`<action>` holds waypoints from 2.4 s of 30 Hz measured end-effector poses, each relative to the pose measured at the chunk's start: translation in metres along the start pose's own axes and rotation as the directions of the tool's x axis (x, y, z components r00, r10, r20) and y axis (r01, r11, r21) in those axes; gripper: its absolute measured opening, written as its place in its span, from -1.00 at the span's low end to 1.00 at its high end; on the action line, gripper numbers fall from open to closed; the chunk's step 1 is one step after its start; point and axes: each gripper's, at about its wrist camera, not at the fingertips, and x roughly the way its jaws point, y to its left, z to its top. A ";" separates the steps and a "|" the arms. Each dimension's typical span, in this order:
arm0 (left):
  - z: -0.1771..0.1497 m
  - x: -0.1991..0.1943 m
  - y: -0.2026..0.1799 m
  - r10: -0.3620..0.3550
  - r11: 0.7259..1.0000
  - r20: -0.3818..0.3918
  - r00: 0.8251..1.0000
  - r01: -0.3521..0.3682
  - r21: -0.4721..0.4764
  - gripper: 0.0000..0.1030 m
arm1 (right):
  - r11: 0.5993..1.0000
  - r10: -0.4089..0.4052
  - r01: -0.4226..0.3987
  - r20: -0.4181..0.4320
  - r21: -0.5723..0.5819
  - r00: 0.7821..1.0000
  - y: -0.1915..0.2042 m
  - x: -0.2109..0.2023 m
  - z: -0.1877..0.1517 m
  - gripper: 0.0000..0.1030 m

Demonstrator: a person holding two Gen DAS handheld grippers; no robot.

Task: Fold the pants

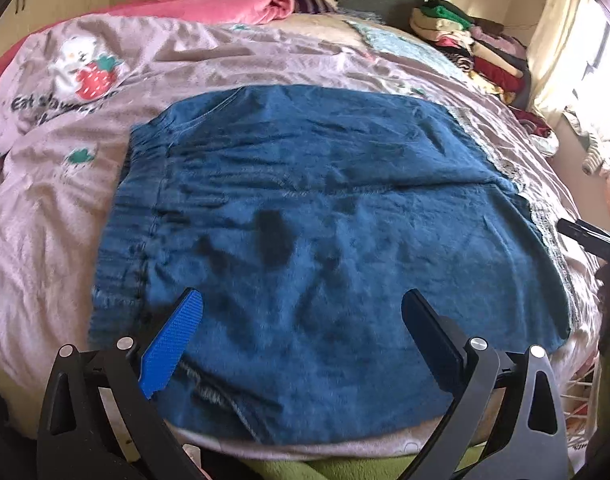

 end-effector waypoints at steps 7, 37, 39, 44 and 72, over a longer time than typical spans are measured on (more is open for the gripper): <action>-0.001 0.016 -0.001 0.030 0.999 -0.047 0.998 -0.029 0.028 0.78 | 0.998 0.056 -0.056 -0.016 -0.010 0.998 -0.013 0.027 0.014 0.63; -0.004 0.006 0.009 0.004 1.000 -0.053 0.999 -0.005 -0.013 0.58 | 0.982 0.160 -0.144 0.123 -0.125 0.979 0.037 -0.024 0.012 0.42; -0.004 -0.001 0.010 0.020 1.000 -0.033 0.999 -0.020 -0.004 0.58 | 0.961 0.229 -0.213 0.076 -0.175 0.971 0.064 -0.021 0.003 0.43; -0.001 -0.016 0.020 0.054 0.999 0.004 0.999 -0.054 -0.007 0.59 | 0.923 0.286 -0.289 -0.049 -0.255 0.957 0.114 0.005 -0.017 0.50; 0.102 -0.036 0.093 0.141 0.989 0.171 0.975 -0.129 -0.079 0.86 | 0.868 0.437 -0.385 0.115 -0.314 0.892 0.177 -0.029 0.104 0.82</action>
